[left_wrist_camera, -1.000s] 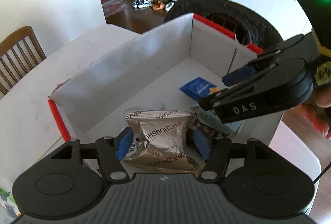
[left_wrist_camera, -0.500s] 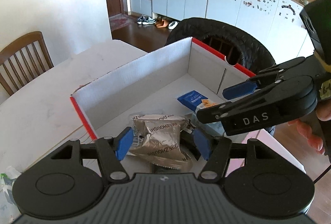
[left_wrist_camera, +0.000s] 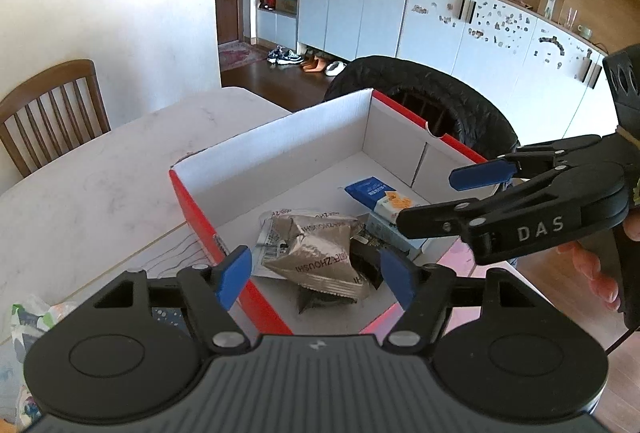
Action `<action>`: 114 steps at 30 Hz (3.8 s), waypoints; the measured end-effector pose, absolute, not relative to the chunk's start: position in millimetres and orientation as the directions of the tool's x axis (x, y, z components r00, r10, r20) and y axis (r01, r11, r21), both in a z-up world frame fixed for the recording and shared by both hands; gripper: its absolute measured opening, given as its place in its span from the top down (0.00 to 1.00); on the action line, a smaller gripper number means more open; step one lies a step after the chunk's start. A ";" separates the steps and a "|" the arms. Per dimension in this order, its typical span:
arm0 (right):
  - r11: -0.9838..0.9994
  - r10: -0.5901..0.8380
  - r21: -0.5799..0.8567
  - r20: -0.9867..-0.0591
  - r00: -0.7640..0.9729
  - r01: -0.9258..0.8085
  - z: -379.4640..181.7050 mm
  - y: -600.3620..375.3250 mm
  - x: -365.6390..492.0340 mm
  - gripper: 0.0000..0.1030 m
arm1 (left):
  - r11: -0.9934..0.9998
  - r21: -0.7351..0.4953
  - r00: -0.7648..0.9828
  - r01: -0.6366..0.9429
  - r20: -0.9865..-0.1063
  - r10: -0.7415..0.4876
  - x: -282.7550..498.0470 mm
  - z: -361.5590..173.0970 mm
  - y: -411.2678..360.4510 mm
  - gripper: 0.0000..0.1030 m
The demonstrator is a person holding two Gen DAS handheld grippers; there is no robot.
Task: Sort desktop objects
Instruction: 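Withdraw both grippers from the red box back toward the snack pile, then grasp the yellow bottle-shaped snack with the left gripper while the right grasps the white cable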
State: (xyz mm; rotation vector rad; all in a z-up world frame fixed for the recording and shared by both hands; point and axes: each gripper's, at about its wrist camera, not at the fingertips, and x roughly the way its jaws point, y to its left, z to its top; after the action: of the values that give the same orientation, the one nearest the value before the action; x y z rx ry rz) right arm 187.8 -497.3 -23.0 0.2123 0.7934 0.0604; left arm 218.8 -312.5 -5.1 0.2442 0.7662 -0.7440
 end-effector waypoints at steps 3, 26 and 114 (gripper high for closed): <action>0.973 0.135 0.229 -0.686 0.715 0.037 -20.5 -494.4 180.2 0.16 | 0.728 -0.065 0.493 0.682 -0.694 -0.524 215.5 -3.6 -302.0 0.24; 0.977 0.078 0.201 -0.647 0.758 0.070 -17.2 -395.8 154.6 0.13 | 0.733 -0.084 0.546 0.675 -0.612 -0.573 181.4 9.6 -201.1 0.00; 0.980 0.130 0.007 -0.783 0.609 -0.200 -126.5 -96.8 151.1 0.51 | 0.887 0.001 0.622 0.461 -0.713 -0.323 272.5 -132.5 48.2 0.01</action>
State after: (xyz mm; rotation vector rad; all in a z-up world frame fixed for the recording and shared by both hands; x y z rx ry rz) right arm 151.1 -96.8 -126.5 -0.0840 0.8963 0.1913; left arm 272.5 48.2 -132.5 0.1911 0.7780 -0.4536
